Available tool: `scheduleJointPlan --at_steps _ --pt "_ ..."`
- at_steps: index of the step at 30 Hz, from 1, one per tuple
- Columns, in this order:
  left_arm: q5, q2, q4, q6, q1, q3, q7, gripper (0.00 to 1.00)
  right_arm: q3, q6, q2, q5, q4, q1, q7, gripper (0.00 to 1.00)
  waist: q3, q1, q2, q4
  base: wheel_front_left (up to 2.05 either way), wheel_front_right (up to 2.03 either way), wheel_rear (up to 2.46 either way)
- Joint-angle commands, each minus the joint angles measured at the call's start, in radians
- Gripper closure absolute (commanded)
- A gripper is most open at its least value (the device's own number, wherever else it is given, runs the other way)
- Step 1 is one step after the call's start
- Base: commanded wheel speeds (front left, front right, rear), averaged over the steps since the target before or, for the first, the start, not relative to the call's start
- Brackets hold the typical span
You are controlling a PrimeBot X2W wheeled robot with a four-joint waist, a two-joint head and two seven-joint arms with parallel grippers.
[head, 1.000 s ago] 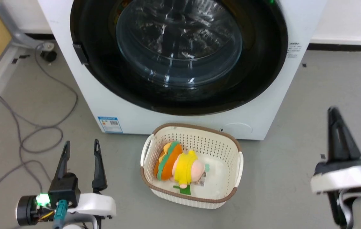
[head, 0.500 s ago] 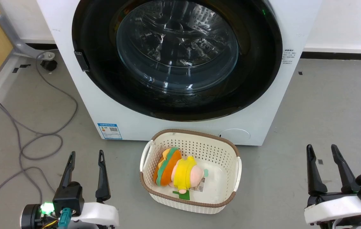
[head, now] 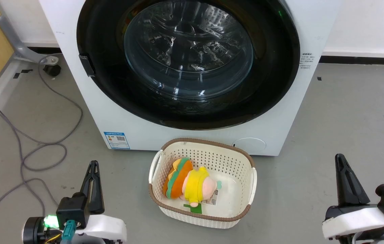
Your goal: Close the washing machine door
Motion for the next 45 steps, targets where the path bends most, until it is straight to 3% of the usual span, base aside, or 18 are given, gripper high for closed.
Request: scheduleJointPlan --at_steps 1,45 --pt "0.002 -0.002 -0.005 -0.004 0.002 0.001 0.006 1.00 0.004 0.000 0.000 -0.011 -0.008 0.005 0.004 1.00 -0.001 0.0000 0.0000 0.000 0.00 0.00 0.00" --pt "0.008 -0.011 -0.041 -0.051 0.011 0.011 0.098 1.00 0.038 0.000 0.002 -0.080 -0.060 0.025 0.097 1.00 -0.018 0.0000 0.0000 -0.009 0.00 0.00 0.00"
